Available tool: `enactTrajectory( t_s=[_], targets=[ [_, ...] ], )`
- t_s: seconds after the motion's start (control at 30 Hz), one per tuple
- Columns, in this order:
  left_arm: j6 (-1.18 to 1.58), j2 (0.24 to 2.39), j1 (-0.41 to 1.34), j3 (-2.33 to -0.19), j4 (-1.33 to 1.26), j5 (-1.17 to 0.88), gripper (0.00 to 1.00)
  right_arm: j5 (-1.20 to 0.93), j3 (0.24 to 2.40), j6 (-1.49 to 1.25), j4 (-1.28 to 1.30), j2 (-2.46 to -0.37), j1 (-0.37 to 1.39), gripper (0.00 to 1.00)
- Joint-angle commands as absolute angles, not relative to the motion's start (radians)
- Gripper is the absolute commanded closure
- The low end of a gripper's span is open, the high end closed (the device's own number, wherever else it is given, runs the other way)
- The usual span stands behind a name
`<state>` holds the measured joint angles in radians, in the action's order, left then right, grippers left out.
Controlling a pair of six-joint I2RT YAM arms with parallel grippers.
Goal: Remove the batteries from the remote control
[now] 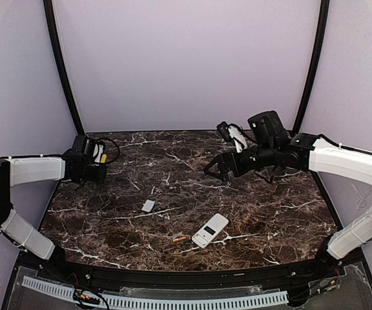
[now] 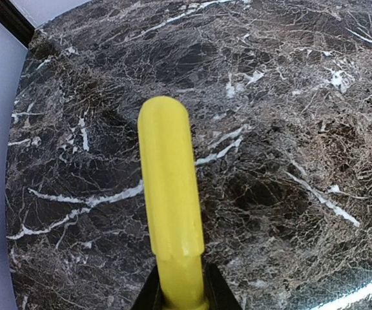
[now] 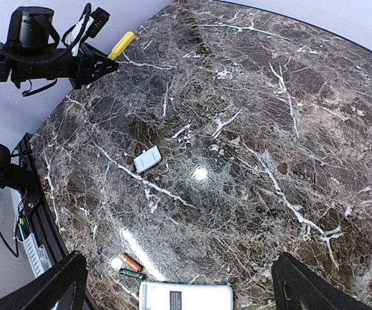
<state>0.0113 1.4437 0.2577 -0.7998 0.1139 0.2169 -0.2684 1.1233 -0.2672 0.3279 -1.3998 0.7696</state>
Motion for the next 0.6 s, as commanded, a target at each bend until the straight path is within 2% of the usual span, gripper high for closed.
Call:
enactTrajectory(
  t_s=[0.0, 0.33, 0.57],
  targets=[
    [0.006, 1.503, 0.204, -0.861, 0.145, 0.161, 1.0, -0.275, 1.094, -0.279, 0.284, -1.365, 0.762, 0.01],
    [0.009, 1.664, 0.085, -0.965, 0.241, 0.007, 0.97, -0.28, 1.081, -0.279, 0.276, -1.365, 0.762, 0.01],
    [0.006, 1.751, 0.077, -1.051, 0.338, 0.014, 0.92, -0.284, 1.082, -0.276, 0.27, -1.379, 0.762, 0.01]
  ],
)
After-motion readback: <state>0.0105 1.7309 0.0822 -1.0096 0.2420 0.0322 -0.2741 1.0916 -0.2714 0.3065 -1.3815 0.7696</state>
